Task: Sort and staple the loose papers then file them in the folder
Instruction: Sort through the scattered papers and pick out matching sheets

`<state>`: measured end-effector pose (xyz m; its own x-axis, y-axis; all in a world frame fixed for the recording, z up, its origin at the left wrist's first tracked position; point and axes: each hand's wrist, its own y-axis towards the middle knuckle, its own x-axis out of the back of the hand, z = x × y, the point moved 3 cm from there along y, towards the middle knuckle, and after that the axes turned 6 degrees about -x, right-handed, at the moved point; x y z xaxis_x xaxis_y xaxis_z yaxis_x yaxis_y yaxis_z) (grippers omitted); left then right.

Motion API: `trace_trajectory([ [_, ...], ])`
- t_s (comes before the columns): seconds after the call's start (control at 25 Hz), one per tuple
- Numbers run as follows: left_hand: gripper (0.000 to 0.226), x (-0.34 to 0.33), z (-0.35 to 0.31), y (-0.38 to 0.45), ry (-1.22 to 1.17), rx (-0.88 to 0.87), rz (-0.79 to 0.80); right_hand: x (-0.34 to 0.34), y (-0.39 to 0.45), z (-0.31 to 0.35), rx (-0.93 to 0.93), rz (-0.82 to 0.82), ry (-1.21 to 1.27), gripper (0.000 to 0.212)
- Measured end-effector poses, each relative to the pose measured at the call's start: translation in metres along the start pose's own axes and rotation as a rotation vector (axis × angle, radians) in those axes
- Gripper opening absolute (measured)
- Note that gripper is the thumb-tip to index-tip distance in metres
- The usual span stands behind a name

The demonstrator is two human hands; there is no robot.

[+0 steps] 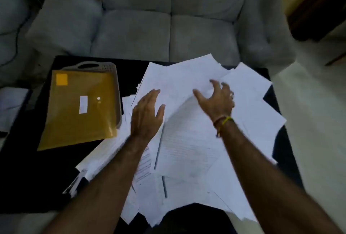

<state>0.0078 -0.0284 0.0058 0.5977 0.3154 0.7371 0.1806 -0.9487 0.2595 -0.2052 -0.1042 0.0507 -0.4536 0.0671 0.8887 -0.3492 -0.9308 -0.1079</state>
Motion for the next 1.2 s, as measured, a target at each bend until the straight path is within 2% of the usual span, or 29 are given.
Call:
trace_trajectory([
  [0.04,0.052,-0.025,0.034,-0.007,0.029,0.019,0.035,-0.046,0.023,0.006,0.095,0.060,-0.071,0.078],
  [0.12,0.057,-0.059,0.068,-0.003,0.060,0.037,0.103,-0.101,0.070,0.010,0.093,0.272,-0.284,0.088],
  [0.2,0.062,-0.098,0.098,-0.002,0.055,0.018,0.161,-0.173,0.100,-0.008,0.108,0.445,-0.360,0.097],
  [0.24,0.064,-0.118,0.108,-0.002,0.037,-0.010,0.186,-0.196,0.095,-0.022,0.112,0.480,-0.363,0.097],
  [0.28,0.063,-0.137,0.118,-0.004,0.014,-0.027,0.184,-0.216,0.089,-0.040,0.139,0.465,-0.317,0.090],
  [0.36,0.061,-0.156,0.117,-0.004,-0.007,-0.033,0.136,-0.227,0.080,-0.060,0.190,0.318,-0.267,0.077],
  [0.44,0.059,-0.175,0.111,-0.011,-0.011,-0.010,0.033,-0.223,0.075,-0.068,0.205,0.189,-0.320,0.079],
  [0.52,0.055,-0.187,0.098,-0.029,0.045,-0.012,-0.059,-0.219,0.064,-0.077,0.226,0.132,-0.377,0.087],
  [0.64,0.053,-0.192,0.077,-0.053,0.096,-0.039,-0.062,-0.209,0.047,-0.100,0.151,0.069,-0.293,0.091],
  [0.72,0.055,-0.191,0.064,-0.063,0.099,-0.028,0.007,-0.194,0.033,-0.118,0.090,-0.011,-0.235,0.079],
  [0.88,0.062,-0.175,0.037,-0.091,0.085,-0.032,0.144,-0.171,-0.006,-0.154,0.045,-0.129,0.079,0.031],
  [1.0,0.066,-0.150,0.027,-0.103,0.105,-0.028,0.231,-0.157,-0.037,-0.159,0.107,-0.138,0.301,0.034],
  [1.12,0.072,-0.127,0.018,-0.099,0.054,-0.012,0.193,-0.126,-0.061,-0.148,0.237,-0.196,0.279,0.047],
  [1.2,0.084,-0.116,0.015,-0.089,-0.076,0.100,0.181,-0.098,-0.077,-0.134,0.327,-0.169,0.351,0.053],
])
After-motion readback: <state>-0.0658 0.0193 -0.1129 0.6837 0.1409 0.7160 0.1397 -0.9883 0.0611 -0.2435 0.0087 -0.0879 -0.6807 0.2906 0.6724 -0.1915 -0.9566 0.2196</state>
